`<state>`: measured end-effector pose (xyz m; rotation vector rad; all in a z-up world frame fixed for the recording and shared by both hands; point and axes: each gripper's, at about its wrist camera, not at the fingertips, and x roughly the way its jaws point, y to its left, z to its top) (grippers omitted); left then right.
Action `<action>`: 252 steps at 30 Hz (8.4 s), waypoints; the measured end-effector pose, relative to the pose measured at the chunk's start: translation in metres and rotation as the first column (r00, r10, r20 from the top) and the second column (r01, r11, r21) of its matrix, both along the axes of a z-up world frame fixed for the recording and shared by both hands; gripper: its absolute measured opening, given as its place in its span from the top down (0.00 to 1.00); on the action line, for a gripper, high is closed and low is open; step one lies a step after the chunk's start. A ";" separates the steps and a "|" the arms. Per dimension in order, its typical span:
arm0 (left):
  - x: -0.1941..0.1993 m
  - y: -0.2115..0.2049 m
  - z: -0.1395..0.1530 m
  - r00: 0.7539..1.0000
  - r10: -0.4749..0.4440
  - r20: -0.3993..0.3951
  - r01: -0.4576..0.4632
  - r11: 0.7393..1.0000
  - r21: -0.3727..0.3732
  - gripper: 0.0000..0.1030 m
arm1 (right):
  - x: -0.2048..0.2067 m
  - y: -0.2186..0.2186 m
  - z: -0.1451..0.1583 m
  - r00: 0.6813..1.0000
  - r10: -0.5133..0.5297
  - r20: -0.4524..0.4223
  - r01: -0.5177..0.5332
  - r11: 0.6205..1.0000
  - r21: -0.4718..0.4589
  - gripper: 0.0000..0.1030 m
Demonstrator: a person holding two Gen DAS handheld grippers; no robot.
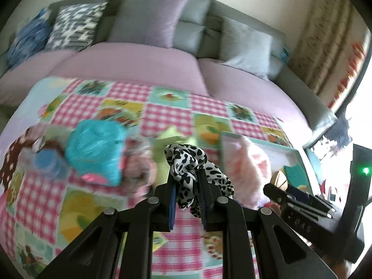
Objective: Organize soft objects
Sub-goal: 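Carry the scrunchie and snack package over the white tray and open both grippers, then move both grippers back toward the pile, left gripper over the green tissue packet, then close the left gripper on the green tissue packet and lift it, then hold the tissue packet in the left gripper while the right gripper grasps the pink cloth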
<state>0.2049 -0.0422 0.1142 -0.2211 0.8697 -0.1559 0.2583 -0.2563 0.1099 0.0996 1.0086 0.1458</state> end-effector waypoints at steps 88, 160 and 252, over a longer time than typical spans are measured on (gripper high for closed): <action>0.007 0.016 -0.033 0.945 0.321 -0.062 -0.296 0.920 0.256 0.07 | 0.006 -0.039 -0.019 0.996 -0.060 -0.066 0.059 0.998 -0.016 0.00; -0.014 0.048 -0.095 0.925 0.198 -0.326 -0.177 0.980 0.093 0.24 | 0.001 0.061 -0.037 0.988 0.104 -0.117 -0.112 0.992 -0.063 0.00; -0.006 0.143 -0.095 0.863 0.469 -0.188 -0.455 0.883 0.114 0.24 | 0.018 0.133 -0.038 0.962 0.272 -0.018 -0.273 0.959 -0.074 0.78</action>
